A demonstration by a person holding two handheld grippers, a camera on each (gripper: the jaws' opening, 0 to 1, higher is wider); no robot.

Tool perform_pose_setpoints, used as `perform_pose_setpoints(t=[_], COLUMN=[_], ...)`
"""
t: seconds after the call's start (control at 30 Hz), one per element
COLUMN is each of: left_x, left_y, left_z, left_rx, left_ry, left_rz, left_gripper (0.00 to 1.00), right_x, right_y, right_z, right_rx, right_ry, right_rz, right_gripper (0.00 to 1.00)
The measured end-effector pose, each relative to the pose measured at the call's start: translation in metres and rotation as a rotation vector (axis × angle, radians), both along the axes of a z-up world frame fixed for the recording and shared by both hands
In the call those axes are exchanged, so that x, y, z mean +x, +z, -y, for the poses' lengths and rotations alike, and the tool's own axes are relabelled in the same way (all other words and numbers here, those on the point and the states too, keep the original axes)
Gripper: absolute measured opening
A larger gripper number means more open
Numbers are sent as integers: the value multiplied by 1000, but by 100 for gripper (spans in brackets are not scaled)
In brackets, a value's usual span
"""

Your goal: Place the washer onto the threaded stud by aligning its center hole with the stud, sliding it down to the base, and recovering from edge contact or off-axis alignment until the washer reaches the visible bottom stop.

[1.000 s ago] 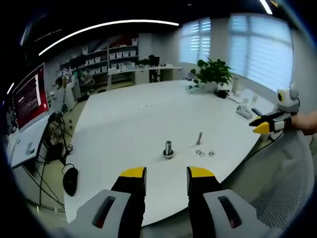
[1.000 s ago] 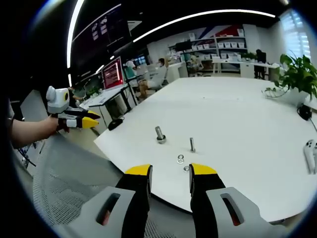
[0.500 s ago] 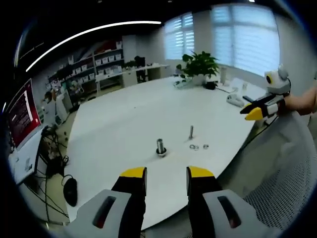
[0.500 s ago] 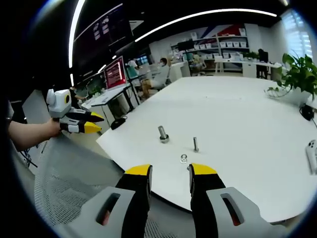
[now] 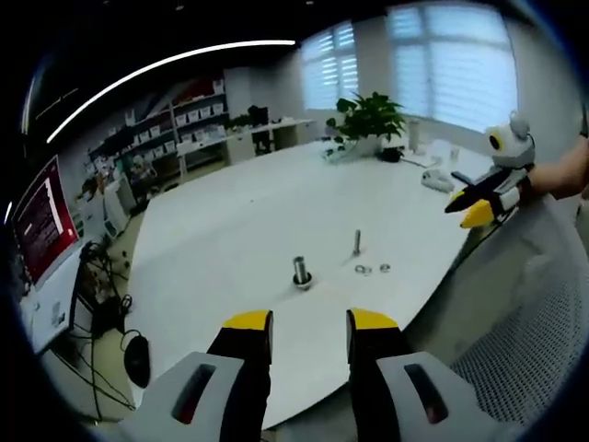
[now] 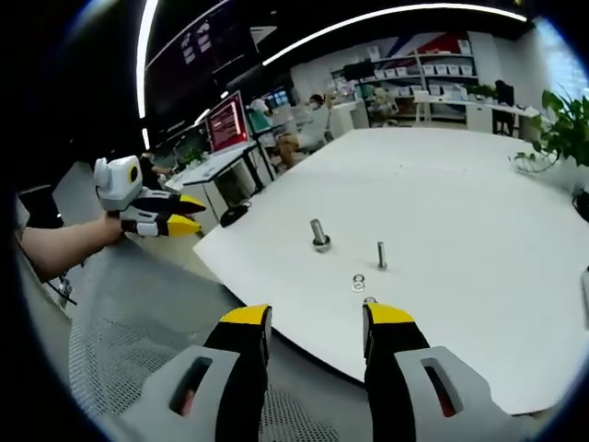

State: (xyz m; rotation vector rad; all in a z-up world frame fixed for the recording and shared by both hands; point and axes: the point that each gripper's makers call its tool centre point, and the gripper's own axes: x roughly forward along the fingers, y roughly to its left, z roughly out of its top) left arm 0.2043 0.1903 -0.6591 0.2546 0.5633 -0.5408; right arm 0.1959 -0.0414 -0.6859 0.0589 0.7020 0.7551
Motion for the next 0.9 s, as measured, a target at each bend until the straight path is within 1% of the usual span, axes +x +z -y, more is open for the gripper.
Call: perform_pose_setpoints(t=[0.13,0.27,0.37,0.53,0.57,0.63,0.67,0.7,0.73,0.77,0.87,0.9], left_x=[0,0,0,1,-1,-1,-1,-1,0,0,-1,-1], left_y=[0,-2,-4,-7,-10,-10,-10,-9,-10,-11,-13,-12], left_z=[-2,-2,-2,-3,-2,-1,-2,-3,-5,-6,-6,-6], left_rx=[-12,-24,-19,-20,-16,-12,-13,-19,-23,-22,-22,-24], left_ry=[14,17,16,20,17,8,9,14,22,26,32,31], left_rz=[0,-12,-19,-32,-57,-52,-50,-50,-53,-57,-69,-67], left_gripper=[30,30,29,29,29,29,28,28,27,27,27,27], right_x=[1,-3,2,21,28,35,39,45,49,52,57,59], right_y=[-2,-10,-13,-27,-33,-46,-50,-56,-60,-70,-94,-102], right_z=[-2,-5,-2,4,5,5,5,4,2,2,-4,-7], right_rx=[25,-7,-25,-90,-111,-147,-165,-194,-212,-248,-316,-336], right_ry=[5,56,66,90,98,122,131,147,159,181,237,262], right_rz=[-31,-59,-57,-55,-52,-75,-72,-51,-45,-55,-78,-76], right_gripper=[42,42,42,41,41,41,40,40,40,39,37,36])
